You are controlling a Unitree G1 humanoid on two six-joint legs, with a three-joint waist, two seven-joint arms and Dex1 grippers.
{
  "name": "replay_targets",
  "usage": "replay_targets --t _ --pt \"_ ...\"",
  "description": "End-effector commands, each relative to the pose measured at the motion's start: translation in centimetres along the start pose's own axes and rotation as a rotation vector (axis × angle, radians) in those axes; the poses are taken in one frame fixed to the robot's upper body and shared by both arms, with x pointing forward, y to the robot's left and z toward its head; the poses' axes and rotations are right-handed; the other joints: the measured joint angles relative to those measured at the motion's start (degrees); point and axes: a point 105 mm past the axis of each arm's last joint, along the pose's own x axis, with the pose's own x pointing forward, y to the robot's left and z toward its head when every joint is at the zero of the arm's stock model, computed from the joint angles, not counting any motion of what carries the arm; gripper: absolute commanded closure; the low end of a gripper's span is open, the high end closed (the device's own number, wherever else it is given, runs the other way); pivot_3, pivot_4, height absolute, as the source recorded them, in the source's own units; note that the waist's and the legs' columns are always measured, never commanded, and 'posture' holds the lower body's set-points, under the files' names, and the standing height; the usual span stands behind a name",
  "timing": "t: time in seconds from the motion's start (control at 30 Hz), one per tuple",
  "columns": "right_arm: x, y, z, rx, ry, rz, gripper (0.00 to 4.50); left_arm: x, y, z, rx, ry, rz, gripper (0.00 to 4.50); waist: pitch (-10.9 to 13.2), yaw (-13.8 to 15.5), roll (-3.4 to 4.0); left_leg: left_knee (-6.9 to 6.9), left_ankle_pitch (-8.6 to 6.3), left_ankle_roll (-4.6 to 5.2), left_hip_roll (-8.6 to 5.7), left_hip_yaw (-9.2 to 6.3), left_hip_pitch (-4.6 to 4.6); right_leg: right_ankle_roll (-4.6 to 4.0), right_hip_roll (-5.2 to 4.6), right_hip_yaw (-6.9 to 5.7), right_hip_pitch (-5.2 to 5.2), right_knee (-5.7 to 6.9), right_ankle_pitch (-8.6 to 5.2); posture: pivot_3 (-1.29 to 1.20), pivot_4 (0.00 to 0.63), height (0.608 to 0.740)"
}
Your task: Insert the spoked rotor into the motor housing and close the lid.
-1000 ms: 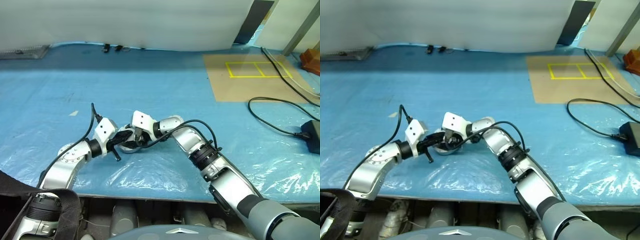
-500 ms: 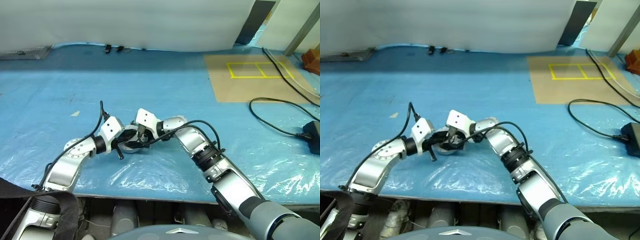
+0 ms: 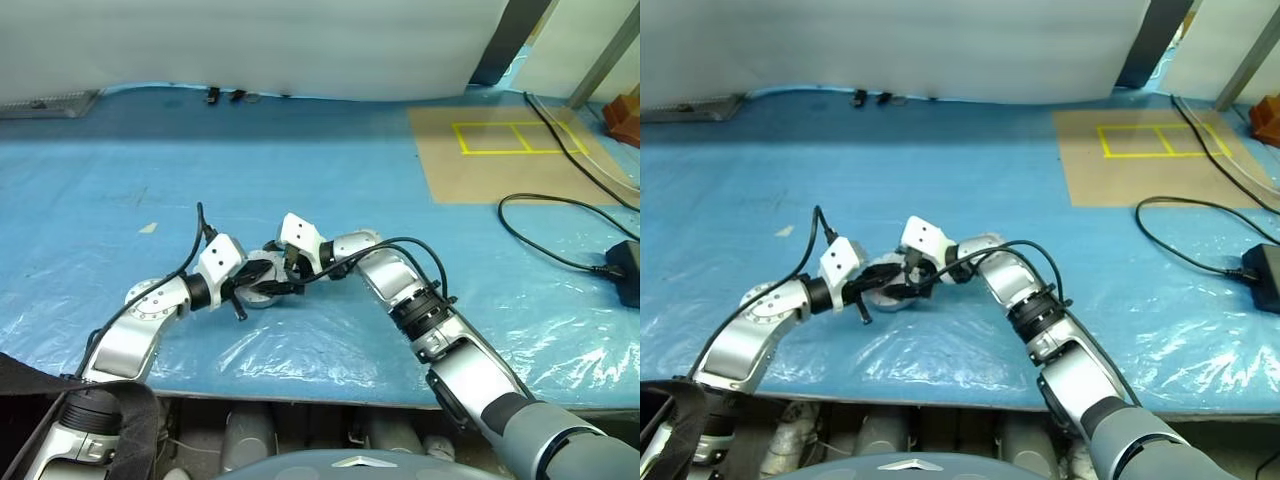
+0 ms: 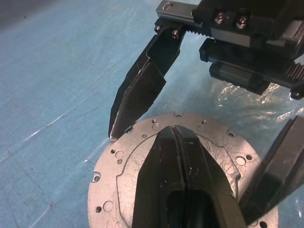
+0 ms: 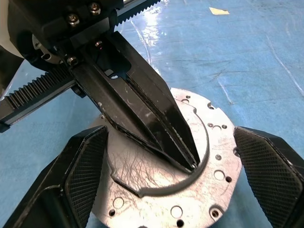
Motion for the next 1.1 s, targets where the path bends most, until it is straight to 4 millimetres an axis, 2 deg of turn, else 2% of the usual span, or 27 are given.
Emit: replay_targets --t 0.03,0.13,0.37,0.5,0.77,0.93,1.0,1.1 --pt "-0.7 -0.8 1.2 -0.040 -0.031 -0.023 0.04 -0.7 -0.2 -2.3 -0.061 0.087 0.006 4.50 0.0 -0.1 0.00 0.00 0.00 0.00 0.00 0.00 0.00 0.02 0.00 0.00 0.00 0.00 -0.01 0.00 0.150 0.740" --pt "-0.9 -0.6 1.2 -0.039 -0.039 -0.015 0.04 -1.4 0.4 -2.0 -0.068 0.071 0.031 4.50 0.0 -0.3 0.00 -0.03 0.00 0.00 0.02 0.00 -0.01 0.28 0.03 0.00 -0.03 -0.01 -0.16 0.00 0.150 0.740" --pt "-1.5 -0.6 1.0 -0.016 -0.046 -0.011 0.04 -3.0 1.3 -1.3 -0.078 0.029 0.078 4.50 0.0 -0.4 -0.01 -0.15 0.00 -0.01 0.07 0.04 -0.21 -0.02 0.10 0.00 -0.23 -0.07 0.00 0.00 0.150 0.740" --pt "-1.8 -0.9 0.8 0.029 -0.050 -0.016 0.04 -3.2 0.9 -1.5 -0.085 0.039 0.067 4.50 0.0 -0.3 -0.03 -0.15 0.00 -0.01 0.06 0.07 -0.22 -0.04 0.09 0.00 -0.31 -0.08 0.01 0.00 0.150 0.740" --pt "-2.9 -0.7 0.4 0.423 -0.059 0.010 0.04 -2.2 -0.4 -1.7 -0.094 0.040 0.033 4.50 0.0 -0.1 -0.03 -0.16 0.00 -0.01 0.06 0.06 -0.22 -0.04 0.09 0.00 -0.30 -0.08 0.01 0.00 0.150 0.740" --pt "-3.3 0.8 -1.2 0.566 0.061 0.052 0.04 -1.8 -0.7 -1.7 -0.096 0.036 0.027 4.50 0.0 0.0 -0.03 -0.16 0.02 -0.03 0.05 0.06 -0.21 -0.04 0.09 0.00 -0.28 -0.08 0.01 0.00 0.150 0.740" --pt "-3.1 1.6 -1.7 0.669 0.105 0.073 0.04 -1.7 -0.7 -1.7 -0.096 0.034 0.026 4.50 0.0 0.0 -0.03 -0.16 0.06 -0.11 0.05 0.06 -0.20 -0.03 0.09 0.00 -0.28 -0.08 0.00 0.00 0.150 0.740" --pt "-2.5 2.1 -2.3 0.722 0.150 0.045 0.04 -1.7 -0.7 -1.6 -0.095 0.032 0.026 4.50 0.0 0.0 -0.02 -0.18 0.13 -0.23 0.05 0.04 -0.19 0.03 0.09 0.00 -0.23 -0.08 -0.03 0.00 0.150 0.740"
